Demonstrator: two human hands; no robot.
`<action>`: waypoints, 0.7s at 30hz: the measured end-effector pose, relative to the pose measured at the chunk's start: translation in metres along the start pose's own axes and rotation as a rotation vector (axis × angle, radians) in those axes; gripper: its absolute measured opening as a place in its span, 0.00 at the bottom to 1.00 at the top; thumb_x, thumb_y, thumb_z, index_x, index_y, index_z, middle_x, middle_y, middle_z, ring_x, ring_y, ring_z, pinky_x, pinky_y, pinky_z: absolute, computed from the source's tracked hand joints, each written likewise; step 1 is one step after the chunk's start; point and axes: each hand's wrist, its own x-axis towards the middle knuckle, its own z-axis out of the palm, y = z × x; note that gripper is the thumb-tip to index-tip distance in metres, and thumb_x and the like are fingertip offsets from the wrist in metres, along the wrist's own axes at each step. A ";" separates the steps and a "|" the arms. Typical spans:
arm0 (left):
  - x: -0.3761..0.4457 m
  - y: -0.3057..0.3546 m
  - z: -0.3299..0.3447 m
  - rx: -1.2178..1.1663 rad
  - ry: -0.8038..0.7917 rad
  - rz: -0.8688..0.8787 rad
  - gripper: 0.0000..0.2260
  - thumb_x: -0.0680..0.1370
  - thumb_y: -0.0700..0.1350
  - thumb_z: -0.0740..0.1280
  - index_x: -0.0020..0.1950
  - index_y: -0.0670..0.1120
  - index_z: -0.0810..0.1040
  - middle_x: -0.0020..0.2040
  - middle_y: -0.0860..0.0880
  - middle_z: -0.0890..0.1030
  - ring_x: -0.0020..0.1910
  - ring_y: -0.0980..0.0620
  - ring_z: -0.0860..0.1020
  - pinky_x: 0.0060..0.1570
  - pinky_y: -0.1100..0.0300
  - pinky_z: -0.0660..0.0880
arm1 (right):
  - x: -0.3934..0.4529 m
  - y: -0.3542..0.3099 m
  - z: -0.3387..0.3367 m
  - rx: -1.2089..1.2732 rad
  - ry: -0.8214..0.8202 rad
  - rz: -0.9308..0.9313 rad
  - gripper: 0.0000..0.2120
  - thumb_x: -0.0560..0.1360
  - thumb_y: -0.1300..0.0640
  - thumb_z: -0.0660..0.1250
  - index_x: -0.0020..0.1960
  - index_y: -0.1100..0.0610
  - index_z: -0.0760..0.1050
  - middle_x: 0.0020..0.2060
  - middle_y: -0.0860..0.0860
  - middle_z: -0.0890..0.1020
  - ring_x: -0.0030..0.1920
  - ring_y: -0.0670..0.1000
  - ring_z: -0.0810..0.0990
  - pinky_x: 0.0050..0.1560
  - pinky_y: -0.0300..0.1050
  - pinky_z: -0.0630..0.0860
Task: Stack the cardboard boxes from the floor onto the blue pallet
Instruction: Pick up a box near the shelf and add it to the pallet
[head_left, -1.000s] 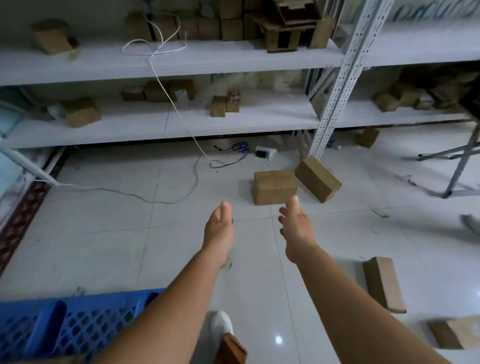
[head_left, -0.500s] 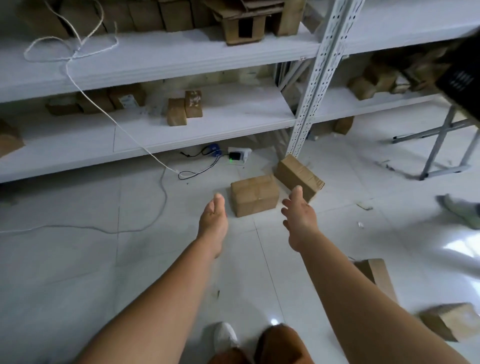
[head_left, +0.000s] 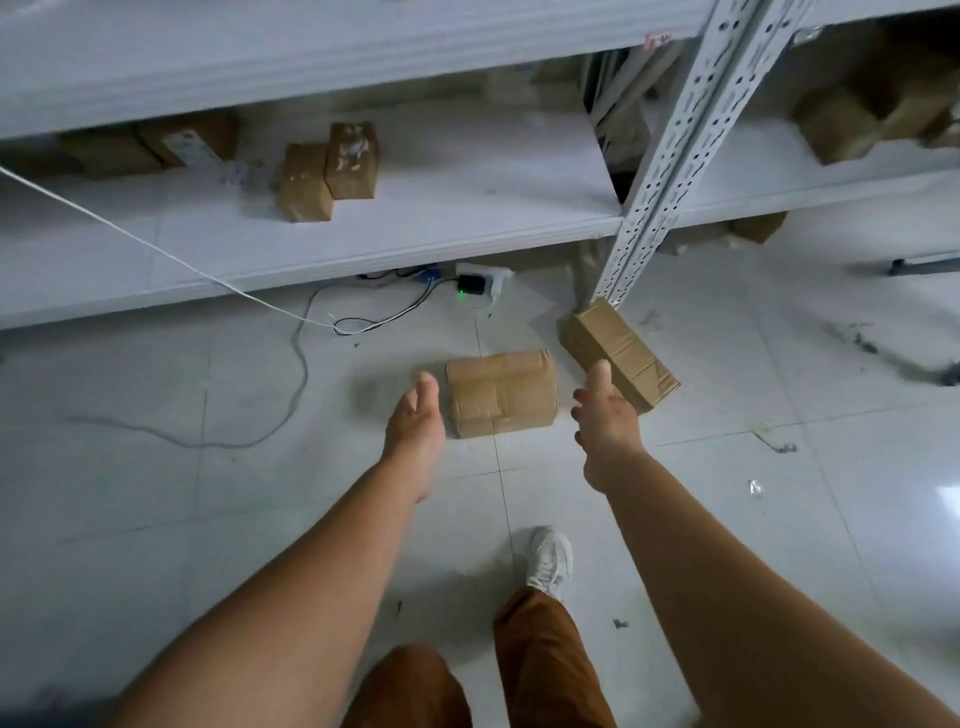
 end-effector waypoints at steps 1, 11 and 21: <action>0.010 0.003 0.012 0.002 0.005 -0.008 0.26 0.80 0.64 0.52 0.69 0.50 0.71 0.69 0.50 0.73 0.66 0.48 0.73 0.67 0.48 0.69 | 0.017 -0.004 0.000 -0.016 -0.008 0.012 0.28 0.81 0.40 0.49 0.73 0.56 0.65 0.69 0.53 0.71 0.69 0.56 0.69 0.69 0.55 0.65; 0.153 -0.019 0.084 0.106 0.056 -0.093 0.27 0.80 0.63 0.52 0.72 0.49 0.68 0.71 0.47 0.71 0.66 0.46 0.72 0.62 0.55 0.68 | 0.189 0.015 0.025 -0.204 -0.048 0.033 0.28 0.81 0.38 0.48 0.71 0.56 0.66 0.66 0.55 0.73 0.65 0.57 0.71 0.64 0.53 0.67; 0.303 -0.098 0.125 0.268 0.033 -0.163 0.27 0.81 0.62 0.51 0.74 0.49 0.65 0.73 0.46 0.68 0.69 0.45 0.68 0.56 0.58 0.63 | 0.338 0.092 0.067 -0.316 -0.099 0.070 0.30 0.78 0.37 0.54 0.77 0.48 0.56 0.75 0.53 0.63 0.71 0.59 0.67 0.67 0.54 0.64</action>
